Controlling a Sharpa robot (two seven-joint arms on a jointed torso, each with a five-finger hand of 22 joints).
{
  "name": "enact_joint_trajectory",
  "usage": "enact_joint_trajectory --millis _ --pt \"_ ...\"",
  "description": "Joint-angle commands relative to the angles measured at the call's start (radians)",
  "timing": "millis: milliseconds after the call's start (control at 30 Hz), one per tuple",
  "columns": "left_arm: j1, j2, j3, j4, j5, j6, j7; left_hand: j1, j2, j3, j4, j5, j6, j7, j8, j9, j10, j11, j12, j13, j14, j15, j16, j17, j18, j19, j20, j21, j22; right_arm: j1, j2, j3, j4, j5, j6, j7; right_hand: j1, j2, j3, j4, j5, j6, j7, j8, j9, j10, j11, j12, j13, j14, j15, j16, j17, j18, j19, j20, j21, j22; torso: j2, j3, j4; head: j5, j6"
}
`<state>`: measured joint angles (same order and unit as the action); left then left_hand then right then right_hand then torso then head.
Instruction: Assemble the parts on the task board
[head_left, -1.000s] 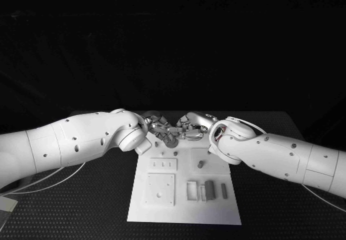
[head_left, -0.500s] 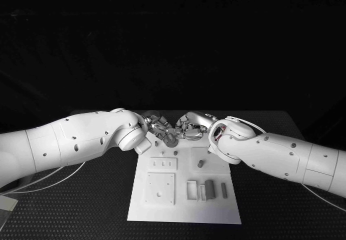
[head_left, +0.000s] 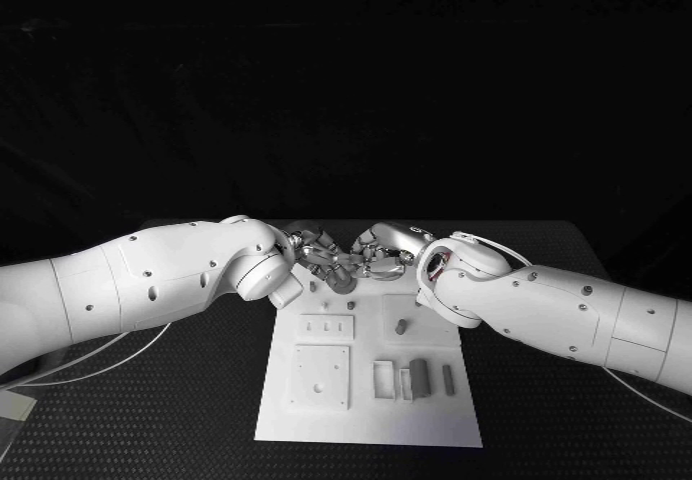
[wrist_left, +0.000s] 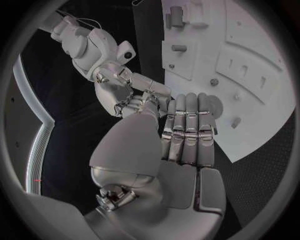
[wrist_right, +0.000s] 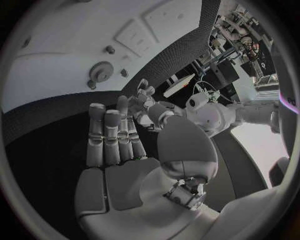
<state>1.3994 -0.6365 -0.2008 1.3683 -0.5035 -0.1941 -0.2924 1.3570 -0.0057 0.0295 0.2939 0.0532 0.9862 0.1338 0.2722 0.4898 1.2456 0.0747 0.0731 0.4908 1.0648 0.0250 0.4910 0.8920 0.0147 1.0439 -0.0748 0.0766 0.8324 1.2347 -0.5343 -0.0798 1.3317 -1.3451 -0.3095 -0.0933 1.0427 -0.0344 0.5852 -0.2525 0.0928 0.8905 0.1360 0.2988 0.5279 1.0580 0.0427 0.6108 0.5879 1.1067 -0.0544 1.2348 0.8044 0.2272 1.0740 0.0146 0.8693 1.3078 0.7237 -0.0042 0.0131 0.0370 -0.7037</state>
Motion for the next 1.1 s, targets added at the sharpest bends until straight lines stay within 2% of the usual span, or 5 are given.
enact_joint_trajectory --millis 33,367,600,833,1100 --pt "0.001 0.004 0.002 0.003 0.017 0.008 0.014 -0.015 0.003 0.007 0.000 0.003 0.008 -0.004 -0.001 -0.001 0.006 -0.003 -0.004 0.002 0.002 0.001 0.002 -0.001 -0.014 0.007 0.002 -0.004 0.002 0.000 0.005 0.000 0.008 -0.010 0.014 0.011 0.002 -0.001 0.007 -0.001 0.003 0.007 0.016 -0.005 0.000 0.006 0.002 0.006 -0.001 0.000 -0.009 0.003 -0.002 0.035 0.000 -0.003 -0.004 0.013 0.000 0.0002 0.0000 0.000 0.001" --pt "0.001 0.004 0.002 0.003 0.018 0.002 0.011 -0.021 0.022 0.030 -0.004 0.076 0.011 -0.006 -0.001 -0.003 0.007 -0.005 -0.004 0.006 0.002 -0.001 0.005 0.001 -0.014 0.004 0.000 -0.004 0.008 0.000 0.005 0.000 0.015 -0.015 0.013 0.010 0.002 -0.001 0.008 -0.001 0.003 0.008 0.016 -0.005 0.001 0.006 0.001 0.006 -0.001 0.000 -0.009 0.003 -0.002 0.035 0.000 -0.003 -0.004 0.013 0.000 0.0003 0.0003 0.000 -0.001" --pt "0.001 0.006 0.002 0.003 0.013 0.005 0.004 0.052 0.018 0.027 -0.013 0.125 0.015 -0.008 0.003 -0.001 0.011 -0.007 -0.003 0.010 0.005 -0.002 0.009 0.004 -0.013 0.004 -0.001 -0.003 0.016 -0.001 0.005 0.000 0.017 -0.016 0.010 0.009 0.002 0.000 0.008 -0.001 0.003 0.008 0.016 -0.005 0.001 0.006 0.001 0.006 -0.002 0.000 -0.010 0.003 -0.002 0.035 0.000 -0.003 -0.004 0.013 0.000 0.0002 0.0001 0.001 -0.003" --pt "0.001 0.007 0.002 0.003 0.010 0.005 0.002 0.096 -0.002 0.010 -0.009 0.121 0.018 -0.009 0.005 0.000 0.015 -0.007 -0.003 0.012 0.007 -0.003 0.011 0.005 -0.015 0.007 -0.002 -0.004 0.019 -0.001 0.007 0.000 0.018 -0.016 0.008 0.008 0.002 0.000 0.008 -0.001 0.003 0.008 0.016 -0.006 0.001 0.006 0.001 0.006 -0.002 0.001 -0.010 0.003 -0.002 0.035 0.000 -0.003 -0.004 0.013 0.000 0.0001 -0.0003 0.001 -0.004" --pt "0.001 0.007 0.002 0.004 0.010 0.000 -0.002 0.090 -0.020 -0.002 -0.003 0.095 0.021 -0.009 0.006 0.000 0.018 -0.008 -0.003 0.013 0.009 -0.002 0.011 0.004 -0.015 0.010 -0.001 -0.004 0.020 -0.001 0.010 0.000 0.020 -0.017 0.008 0.008 0.001 0.000 0.009 -0.001 0.003 0.008 0.016 -0.006 0.001 0.006 0.001 0.006 -0.002 0.001 -0.010 0.004 -0.002 0.035 0.001 -0.003 -0.004 0.013 0.000 0.0001 -0.0005 0.001 -0.005"
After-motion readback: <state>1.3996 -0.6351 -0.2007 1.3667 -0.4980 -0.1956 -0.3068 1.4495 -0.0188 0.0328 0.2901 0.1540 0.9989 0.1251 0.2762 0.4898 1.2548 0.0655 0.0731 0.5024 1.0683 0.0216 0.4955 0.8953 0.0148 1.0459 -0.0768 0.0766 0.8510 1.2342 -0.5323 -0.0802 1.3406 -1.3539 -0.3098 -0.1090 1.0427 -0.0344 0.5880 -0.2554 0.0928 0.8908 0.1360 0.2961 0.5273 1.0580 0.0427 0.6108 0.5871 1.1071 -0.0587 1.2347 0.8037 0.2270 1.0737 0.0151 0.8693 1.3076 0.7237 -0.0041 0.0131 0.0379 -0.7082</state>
